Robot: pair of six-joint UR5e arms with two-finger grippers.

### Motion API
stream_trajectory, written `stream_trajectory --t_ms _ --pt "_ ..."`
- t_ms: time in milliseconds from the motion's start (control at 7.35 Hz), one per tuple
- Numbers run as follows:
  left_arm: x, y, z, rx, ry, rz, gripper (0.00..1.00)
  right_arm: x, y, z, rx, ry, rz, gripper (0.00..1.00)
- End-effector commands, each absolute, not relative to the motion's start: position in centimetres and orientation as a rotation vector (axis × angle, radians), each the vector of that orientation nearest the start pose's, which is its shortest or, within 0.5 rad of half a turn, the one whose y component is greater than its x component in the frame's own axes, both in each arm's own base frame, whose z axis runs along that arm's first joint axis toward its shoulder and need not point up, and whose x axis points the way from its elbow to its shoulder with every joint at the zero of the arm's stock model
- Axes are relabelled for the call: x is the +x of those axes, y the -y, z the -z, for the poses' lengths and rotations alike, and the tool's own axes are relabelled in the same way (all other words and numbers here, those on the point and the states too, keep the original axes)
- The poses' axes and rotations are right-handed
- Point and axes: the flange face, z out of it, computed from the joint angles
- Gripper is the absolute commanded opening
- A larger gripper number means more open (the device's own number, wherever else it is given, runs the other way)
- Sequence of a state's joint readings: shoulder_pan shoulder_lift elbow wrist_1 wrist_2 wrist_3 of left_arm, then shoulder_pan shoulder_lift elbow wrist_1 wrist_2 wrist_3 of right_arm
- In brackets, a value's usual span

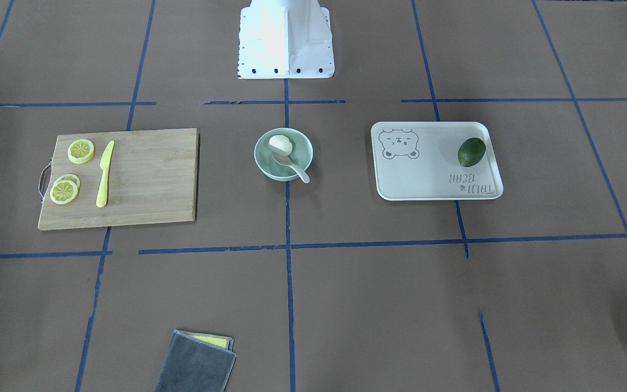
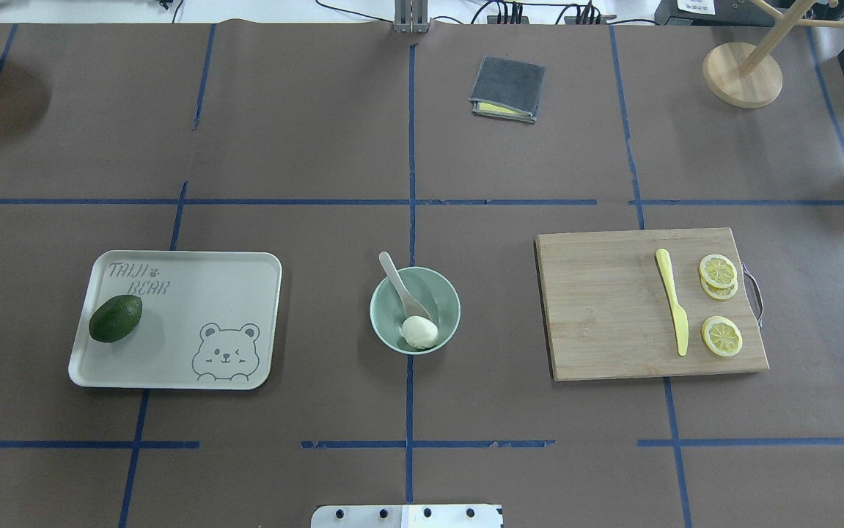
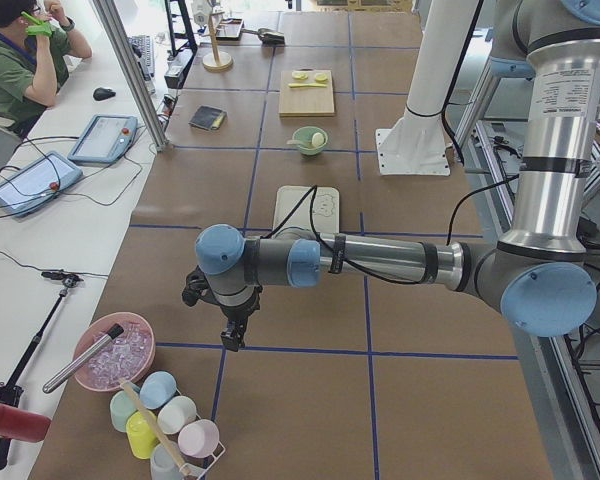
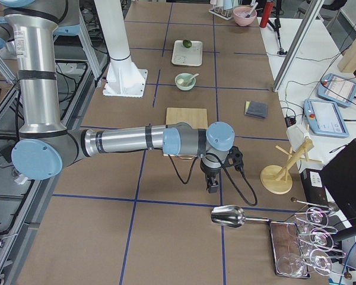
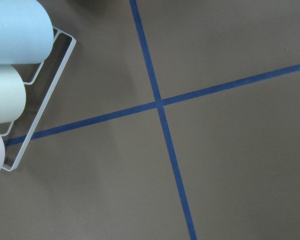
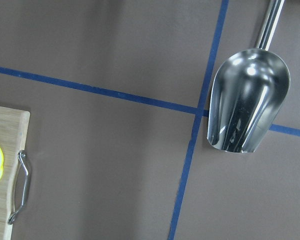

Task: Put spoon and bun in bowl

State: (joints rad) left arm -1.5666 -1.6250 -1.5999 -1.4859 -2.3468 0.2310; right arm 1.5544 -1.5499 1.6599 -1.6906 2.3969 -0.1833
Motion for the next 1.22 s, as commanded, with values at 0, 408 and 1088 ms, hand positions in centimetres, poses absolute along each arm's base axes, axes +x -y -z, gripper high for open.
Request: stream_trajectory --t_ms 0,408,1088 --pt "-6.2 51.3 -62.7 0.08 -0.772 -0.211 1.0 5.6 46.9 -65.1 -0.007 0.831 0.147 1.0" --pt "-6.1 50.5 -63.8 0.059 -0.774 -0.204 1.0 8.1 45.9 -65.9 -0.002 0.838 0.084 1.0" --pt "-8.0 49.7 -64.6 0.059 -0.774 -0.16 1.0 8.8 47.5 -63.8 0.021 0.864 0.028 1.0"
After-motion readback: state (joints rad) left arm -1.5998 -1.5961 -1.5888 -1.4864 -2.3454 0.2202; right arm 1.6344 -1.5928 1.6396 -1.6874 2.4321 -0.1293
